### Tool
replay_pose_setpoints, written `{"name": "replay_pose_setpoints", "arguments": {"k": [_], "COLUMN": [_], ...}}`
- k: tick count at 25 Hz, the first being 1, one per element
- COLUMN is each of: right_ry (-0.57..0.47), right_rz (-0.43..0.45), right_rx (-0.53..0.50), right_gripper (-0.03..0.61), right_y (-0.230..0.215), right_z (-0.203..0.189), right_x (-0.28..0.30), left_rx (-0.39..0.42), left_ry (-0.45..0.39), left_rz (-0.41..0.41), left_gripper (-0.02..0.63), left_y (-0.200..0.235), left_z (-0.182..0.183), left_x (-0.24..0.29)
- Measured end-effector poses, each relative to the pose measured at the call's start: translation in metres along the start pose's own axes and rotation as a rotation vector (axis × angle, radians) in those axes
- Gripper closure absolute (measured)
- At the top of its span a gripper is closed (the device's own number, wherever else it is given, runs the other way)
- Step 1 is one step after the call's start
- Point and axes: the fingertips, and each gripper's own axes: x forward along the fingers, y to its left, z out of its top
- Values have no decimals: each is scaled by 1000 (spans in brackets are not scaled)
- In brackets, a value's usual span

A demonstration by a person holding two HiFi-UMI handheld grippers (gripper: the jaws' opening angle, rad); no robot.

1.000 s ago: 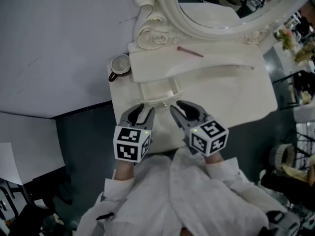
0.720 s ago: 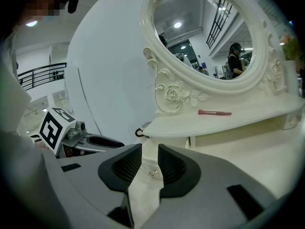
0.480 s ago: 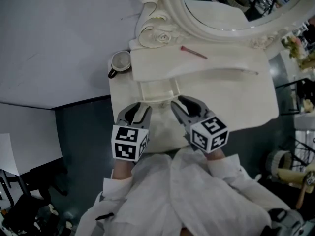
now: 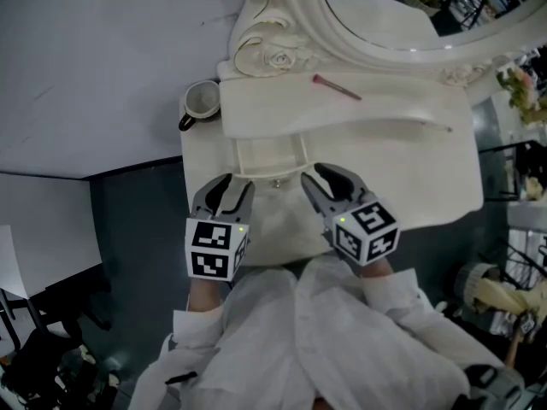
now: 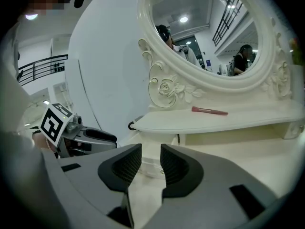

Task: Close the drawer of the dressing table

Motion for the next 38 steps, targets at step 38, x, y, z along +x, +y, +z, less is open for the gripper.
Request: {"name": "replay_pose_setpoints", "arguments": {"k": [38], "right_ry": [188], "right_rz": [90], "right_rx": [-175], "right_gripper": [374], "right_y": [-22], "right_z": [-60], "right_x": [53], "left_rx": [130], "left_ry": [165], "left_rz": [-77], "left_gripper": [402], "left_y": [0], "left_z": [-44], "left_x": [55]}}
